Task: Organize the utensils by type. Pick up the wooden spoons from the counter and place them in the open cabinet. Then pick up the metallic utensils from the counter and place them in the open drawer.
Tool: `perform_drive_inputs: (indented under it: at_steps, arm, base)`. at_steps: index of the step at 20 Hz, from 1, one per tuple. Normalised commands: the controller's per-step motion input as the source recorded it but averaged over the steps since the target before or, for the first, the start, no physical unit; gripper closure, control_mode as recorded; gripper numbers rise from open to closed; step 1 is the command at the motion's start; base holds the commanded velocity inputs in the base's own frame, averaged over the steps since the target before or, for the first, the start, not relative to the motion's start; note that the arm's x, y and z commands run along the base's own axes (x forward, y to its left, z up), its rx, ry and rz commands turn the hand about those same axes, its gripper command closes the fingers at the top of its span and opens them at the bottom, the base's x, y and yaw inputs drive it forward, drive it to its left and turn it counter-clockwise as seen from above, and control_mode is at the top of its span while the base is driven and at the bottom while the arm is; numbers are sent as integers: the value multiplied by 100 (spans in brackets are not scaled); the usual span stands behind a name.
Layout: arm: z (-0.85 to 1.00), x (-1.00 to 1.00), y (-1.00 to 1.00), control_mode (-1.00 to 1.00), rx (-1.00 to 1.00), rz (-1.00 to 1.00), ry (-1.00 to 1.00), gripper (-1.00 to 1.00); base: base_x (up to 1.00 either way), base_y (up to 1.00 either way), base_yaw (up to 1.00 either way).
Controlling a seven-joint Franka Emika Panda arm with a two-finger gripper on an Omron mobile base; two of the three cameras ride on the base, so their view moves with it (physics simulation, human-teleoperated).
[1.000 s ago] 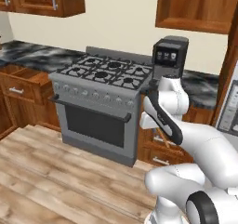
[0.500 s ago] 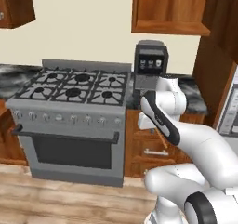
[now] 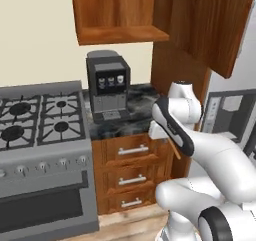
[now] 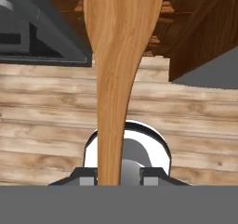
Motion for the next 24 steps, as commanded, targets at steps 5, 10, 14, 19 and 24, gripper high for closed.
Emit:
perform_drive_inputs:
  at_steps: [5, 10, 14, 19, 24]
  arm:
    - [0, 0, 0, 100, 0, 0, 0, 100]
    - [0, 0, 0, 100, 0, 0, 0, 100]
    - [0, 0, 0, 100, 0, 0, 0, 100]
    - [0, 0, 0, 100, 0, 0, 0, 100]
    - [0, 0, 0, 100, 0, 0, 0, 100]
  base:
    - [56, 26, -19]
    - [50, 39, 0]
    - [58, 14, 0]
    - [64, 4, 0]
    - [65, 13, 1]
